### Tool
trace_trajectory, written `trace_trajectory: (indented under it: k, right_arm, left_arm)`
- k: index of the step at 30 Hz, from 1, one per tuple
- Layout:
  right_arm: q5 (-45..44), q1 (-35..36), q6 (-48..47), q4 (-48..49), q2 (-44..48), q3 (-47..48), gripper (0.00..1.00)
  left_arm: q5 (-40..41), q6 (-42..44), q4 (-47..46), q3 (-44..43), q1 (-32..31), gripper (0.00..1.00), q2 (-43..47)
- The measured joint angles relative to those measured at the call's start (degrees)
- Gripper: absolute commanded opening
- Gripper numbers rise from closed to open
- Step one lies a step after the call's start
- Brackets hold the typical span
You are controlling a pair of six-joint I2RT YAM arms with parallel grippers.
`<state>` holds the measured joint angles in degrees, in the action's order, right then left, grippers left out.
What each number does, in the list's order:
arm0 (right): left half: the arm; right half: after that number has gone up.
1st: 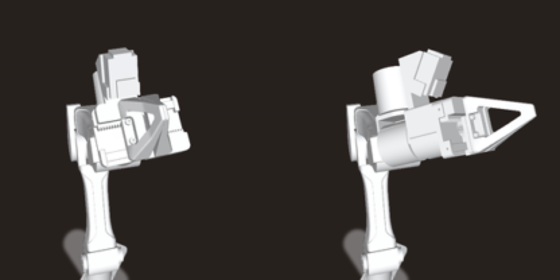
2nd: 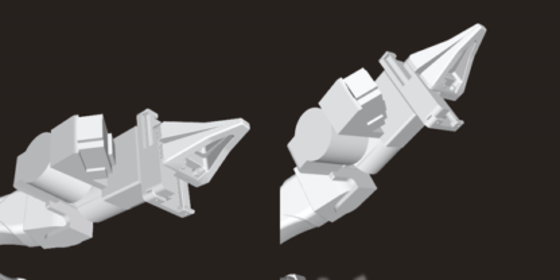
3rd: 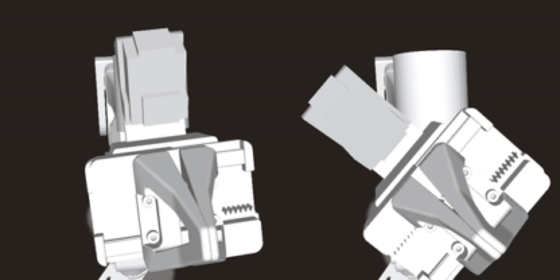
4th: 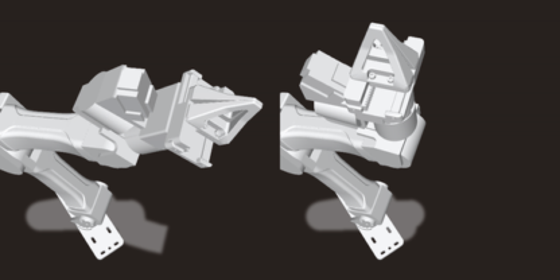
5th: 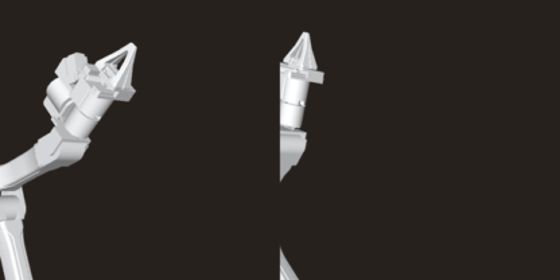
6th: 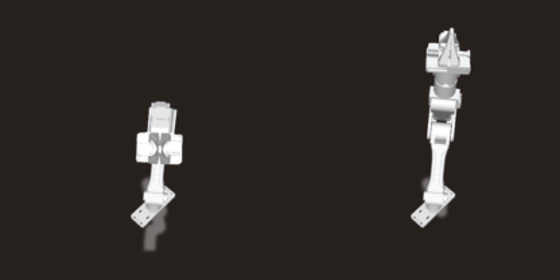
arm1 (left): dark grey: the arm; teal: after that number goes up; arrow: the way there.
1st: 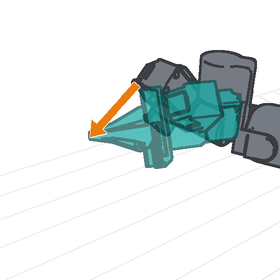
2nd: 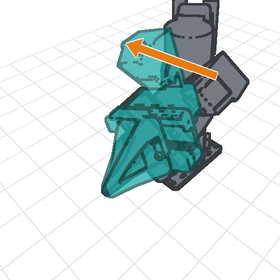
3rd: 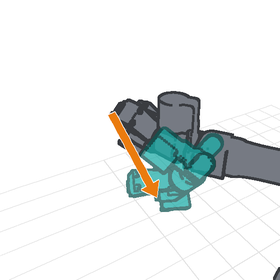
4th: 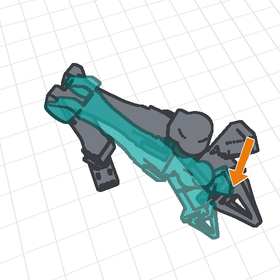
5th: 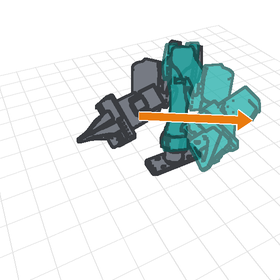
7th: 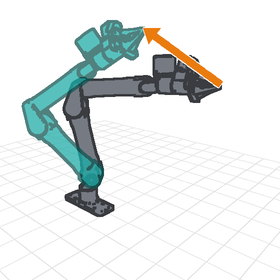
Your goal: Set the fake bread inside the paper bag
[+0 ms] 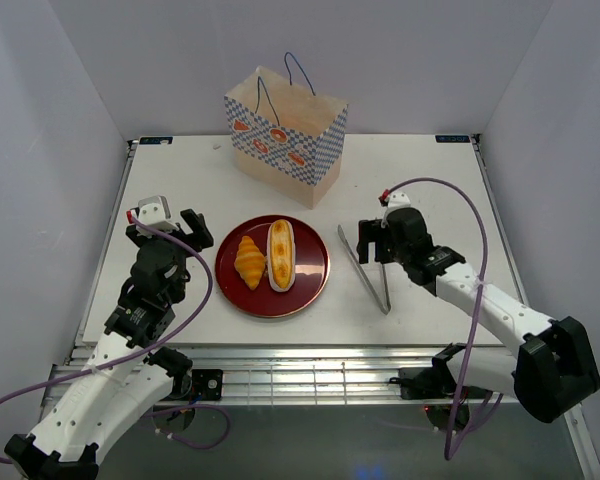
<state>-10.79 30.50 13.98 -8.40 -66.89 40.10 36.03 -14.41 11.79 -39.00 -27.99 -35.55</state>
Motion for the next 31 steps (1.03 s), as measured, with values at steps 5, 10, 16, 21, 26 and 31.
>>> trace_trajectory:
  k: [5,10,16,21,26,31]
  right_arm:
    - [-3.34,0.00,-1.25,-4.46,2.27,11.26,0.90]
    - [-7.96,0.00,-2.03,-5.20,5.90,16.63,0.90]
    - [-12.13,0.00,-2.12,-5.16,10.51,16.24,0.90]
    - [-14.05,0.00,-1.64,-5.29,13.90,12.50,0.90]
    - [-14.58,0.00,-1.09,-5.49,13.99,10.82,0.90]
    - [-14.56,0.00,-1.14,-5.35,14.40,10.56,0.90]
  left_arm:
    - [0.37,0.20,-0.04,0.02,0.00,0.91,0.28]
    - [0.68,0.46,-0.37,0.24,0.00,0.91,1.22]
    - [0.57,0.90,-1.84,1.14,0.00,0.91,3.58]
    - [0.59,1.27,-2.99,1.27,0.00,0.91,4.22]
    - [0.59,1.38,-2.91,1.27,0.00,0.91,3.17]
    - [0.59,1.49,-2.82,1.27,0.00,0.91,2.91]
